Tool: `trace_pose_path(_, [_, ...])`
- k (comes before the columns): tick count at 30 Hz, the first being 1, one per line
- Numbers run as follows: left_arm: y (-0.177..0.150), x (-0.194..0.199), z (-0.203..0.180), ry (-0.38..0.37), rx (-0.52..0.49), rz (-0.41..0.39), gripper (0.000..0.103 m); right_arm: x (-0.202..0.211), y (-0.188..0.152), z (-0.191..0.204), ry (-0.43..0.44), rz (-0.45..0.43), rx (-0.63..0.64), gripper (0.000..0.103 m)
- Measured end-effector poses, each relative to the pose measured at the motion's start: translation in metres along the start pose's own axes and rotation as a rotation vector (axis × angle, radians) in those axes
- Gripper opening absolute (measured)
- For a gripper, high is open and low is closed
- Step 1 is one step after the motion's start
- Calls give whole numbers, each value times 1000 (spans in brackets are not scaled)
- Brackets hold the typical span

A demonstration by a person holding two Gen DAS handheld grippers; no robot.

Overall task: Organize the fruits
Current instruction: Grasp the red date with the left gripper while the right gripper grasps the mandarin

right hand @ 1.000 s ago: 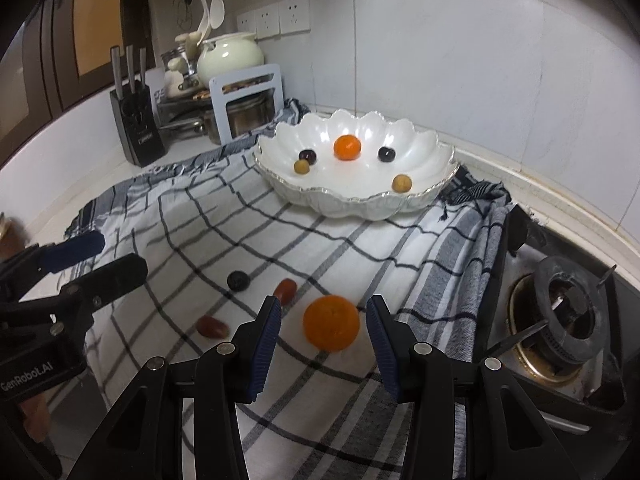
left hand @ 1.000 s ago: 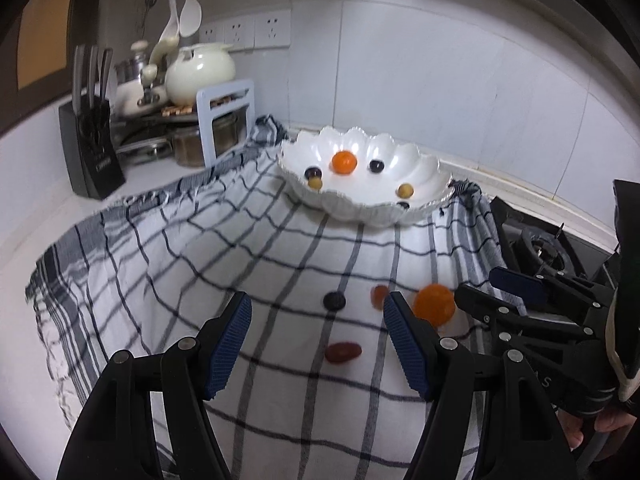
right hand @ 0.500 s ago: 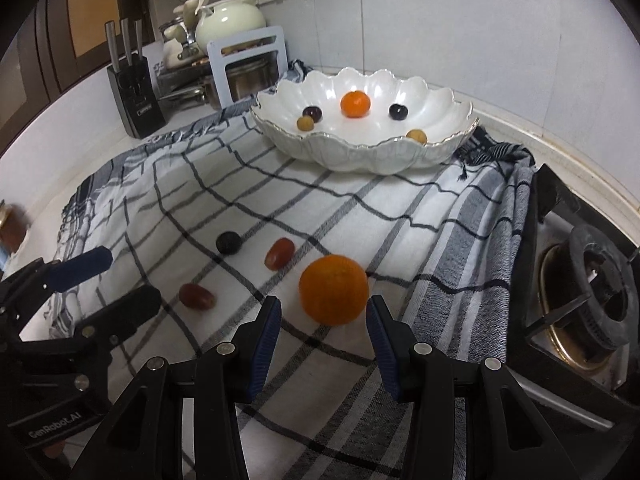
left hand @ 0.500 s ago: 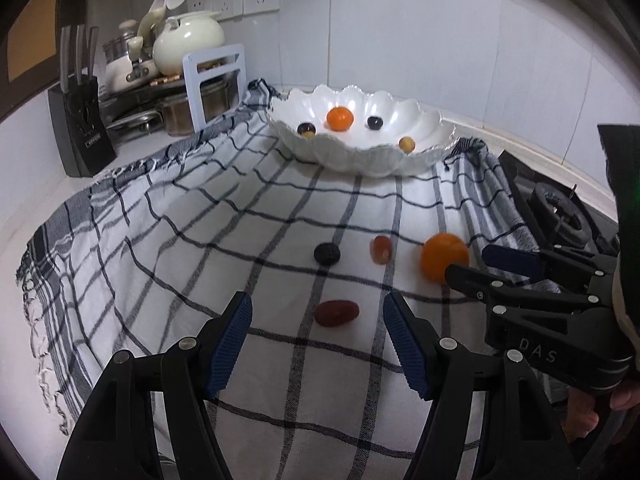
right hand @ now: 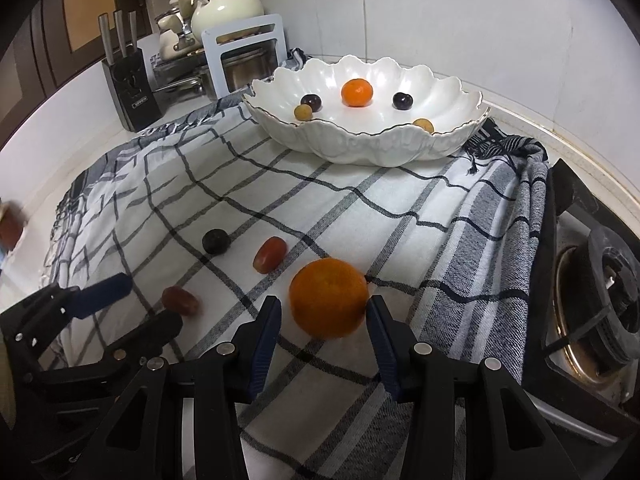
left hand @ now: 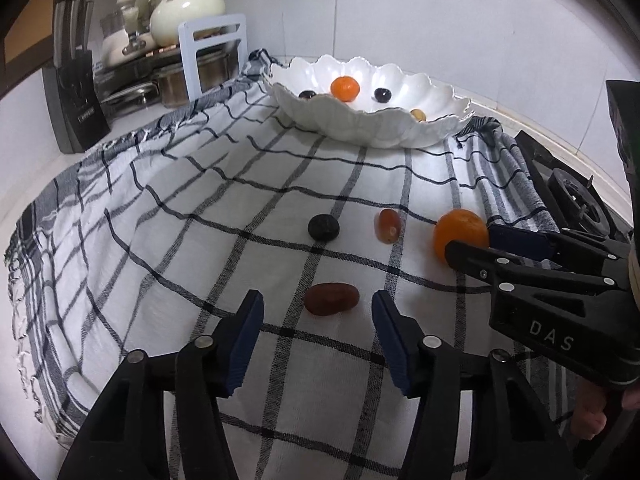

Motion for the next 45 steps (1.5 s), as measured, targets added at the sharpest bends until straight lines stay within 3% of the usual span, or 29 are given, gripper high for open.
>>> trace_pose_path(8, [2, -12, -7, 5, -19, 23, 46, -9, 1, -2, 1, 16, -7, 46])
trace_pose_path(16, [0, -19, -10, -8, -31, 46, 31, -14, 0, -1, 4, 20, -4, 45])
trace_pose_path(26, [4, -12, -8, -24, -29, 29, 29, -12, -1, 1, 1, 9, -9, 43])
trace_pose_path(45, [36, 23, 2, -81, -74, -86, 29, 25, 17, 13, -44, -73, -42, 43])
Point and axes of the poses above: each gripper's, at about its wrist camera, not at the fingertips, and x roughly against the way its jaws point, z to its left, y to its top, the point moved 5 cm from there along -x, roughly the way its jaws point, and after that the axes turned 1 degree about -x, right-handed, at the moved point
